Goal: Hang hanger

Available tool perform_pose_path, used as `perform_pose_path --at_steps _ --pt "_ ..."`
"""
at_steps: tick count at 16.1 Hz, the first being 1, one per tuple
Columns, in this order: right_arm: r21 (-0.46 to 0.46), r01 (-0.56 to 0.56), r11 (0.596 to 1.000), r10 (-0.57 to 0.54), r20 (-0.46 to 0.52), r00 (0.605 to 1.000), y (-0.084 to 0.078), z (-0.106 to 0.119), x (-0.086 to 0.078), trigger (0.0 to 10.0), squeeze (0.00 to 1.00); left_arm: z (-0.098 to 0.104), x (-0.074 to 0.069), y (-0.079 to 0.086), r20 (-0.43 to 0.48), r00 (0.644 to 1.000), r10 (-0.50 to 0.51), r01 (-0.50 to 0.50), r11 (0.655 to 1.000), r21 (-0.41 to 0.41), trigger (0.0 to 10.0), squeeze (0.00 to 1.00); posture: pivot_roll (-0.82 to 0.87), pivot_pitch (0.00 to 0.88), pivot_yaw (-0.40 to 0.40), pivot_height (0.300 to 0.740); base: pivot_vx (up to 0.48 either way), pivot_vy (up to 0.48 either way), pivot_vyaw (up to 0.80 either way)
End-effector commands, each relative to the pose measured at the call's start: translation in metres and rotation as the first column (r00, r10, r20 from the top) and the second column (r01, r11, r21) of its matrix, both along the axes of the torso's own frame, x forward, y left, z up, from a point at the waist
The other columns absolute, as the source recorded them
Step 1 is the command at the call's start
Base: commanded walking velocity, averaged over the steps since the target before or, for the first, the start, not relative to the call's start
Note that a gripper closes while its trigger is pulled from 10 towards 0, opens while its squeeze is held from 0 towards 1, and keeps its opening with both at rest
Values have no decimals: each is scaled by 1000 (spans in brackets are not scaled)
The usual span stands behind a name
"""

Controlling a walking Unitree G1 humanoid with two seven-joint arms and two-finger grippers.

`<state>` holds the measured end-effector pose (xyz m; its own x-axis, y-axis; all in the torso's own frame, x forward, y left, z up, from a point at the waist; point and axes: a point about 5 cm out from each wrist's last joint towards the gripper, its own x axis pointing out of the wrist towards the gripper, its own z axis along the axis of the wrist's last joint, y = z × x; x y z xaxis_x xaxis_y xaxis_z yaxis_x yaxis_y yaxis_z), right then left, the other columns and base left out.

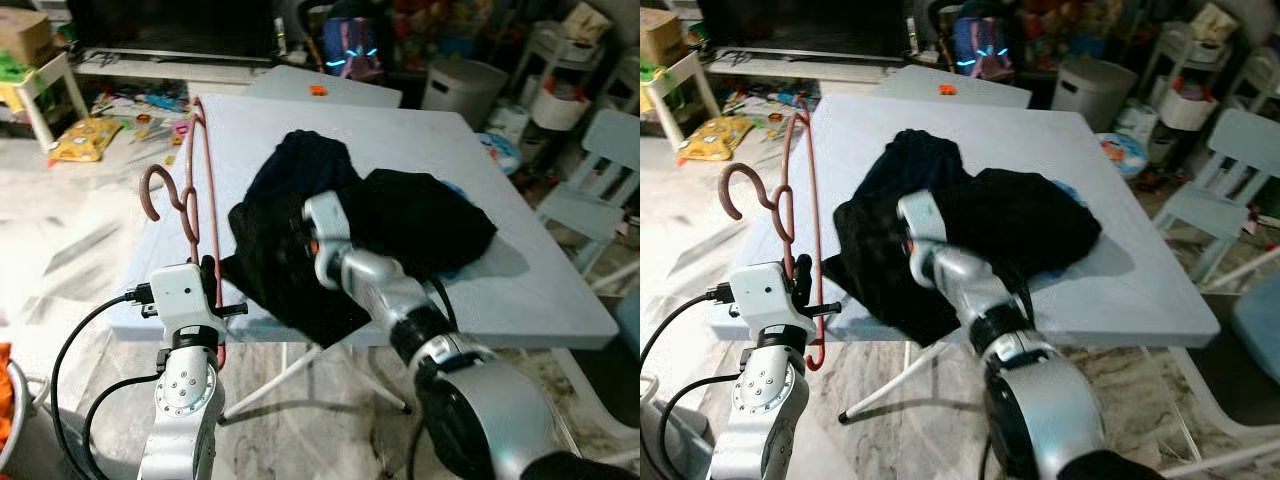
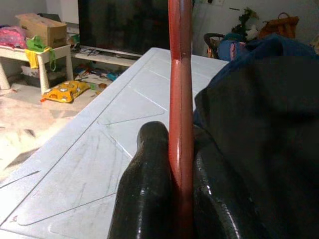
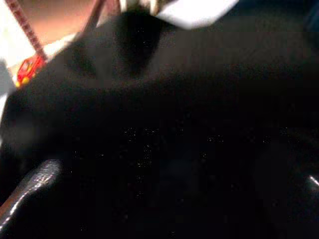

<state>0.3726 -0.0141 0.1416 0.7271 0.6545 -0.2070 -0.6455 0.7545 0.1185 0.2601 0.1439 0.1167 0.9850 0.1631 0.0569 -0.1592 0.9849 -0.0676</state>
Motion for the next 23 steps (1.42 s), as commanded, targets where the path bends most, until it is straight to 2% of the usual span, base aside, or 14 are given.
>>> perform_pose_path --at_steps 1,3,5,7,9,10,12,13,14,15,16,18,21,23 --pt "41 63 997 -65 39 997 -4 12 7 10000 0 -2 -1 -4 -14 1000 5 -5 1000 -13 10000 0 90 0 -121 740 0 0 0" --pt "88 204 975 -213 110 971 -9 36 18 10000 0 -2 -1 -5 -14 1000 7 -7 1000 -14 10000 0 89 0 -122 740 0 0 0" --pt "122 365 923 -384 205 900 -27 67 32 10000 0 -2 0 -7 -13 1000 5 -5 1000 -16 10000 0 89 0 -125 740 0 0 0" --pt "123 287 950 -310 260 915 -31 80 35 10000 0 -1 0 -6 -11 1000 7 -7 1000 -16 10000 0 92 0 -129 740 0 0 0" --pt "53 189 981 -196 297 935 -41 77 35 10000 0 -1 -2 -4 -7 1000 12 -12 1000 -11 10000 0 96 0 -131 740 0 0 0" --pt "56 218 974 -225 317 922 -55 78 36 10000 0 -1 -3 -3 -8 1000 15 -15 1000 -10 10000 0 93 0 -128 740 0 0 0" --pt "103 386 917 -397 337 853 -97 81 42 10000 0 -3 -3 -2 -13 1000 16 -16 1000 -8 10000 0 83 0 -118 740 0 0 0" --pt "63 454 889 -446 355 822 -113 79 43 10000 0 -3 -3 -3 -15 1000 12 -12 1000 -7 10000 0 79 0 -115 740 0 0 0" --pt "8 460 888 -434 346 832 -124 71 43 10000 0 -2 -1 -4 -13 1000 5 -5 1000 -6 10000 0 75 0 -107 740 0 0 0" --pt "-154 371 916 -307 325 894 -128 53 38 10000 0 -1 1 -5 -10 1000 -2 2 1000 -5 10000 0 73 0 -101 740 0 0 0" --pt "-287 269 919 -179 303 936 -131 38 32 10000 0 0 1 -5 -8 1000 -6 6 1000 -5 10000 0 71 0 -99 740 0 0 0" --pt "-420 115 900 -23 219 975 -144 19 22 10000 0 -1 0 -4 -12 1000 -9 9 1000 0 10000 0 70 0 -97 740 0 0 0" --pt "-448 -6 894 66 119 991 -161 9 13 10000 0 -2 -1 -2 -16 1000 -7 7 1000 1 10000 0 73 0 -98 740 0 0 0" --pt "-451 -91 888 124 44 991 -184 9 5 10000 0 -3 -3 1 -21 1000 -4 4 1000 4 10000 0 74 0 -97 740 0 0 0"
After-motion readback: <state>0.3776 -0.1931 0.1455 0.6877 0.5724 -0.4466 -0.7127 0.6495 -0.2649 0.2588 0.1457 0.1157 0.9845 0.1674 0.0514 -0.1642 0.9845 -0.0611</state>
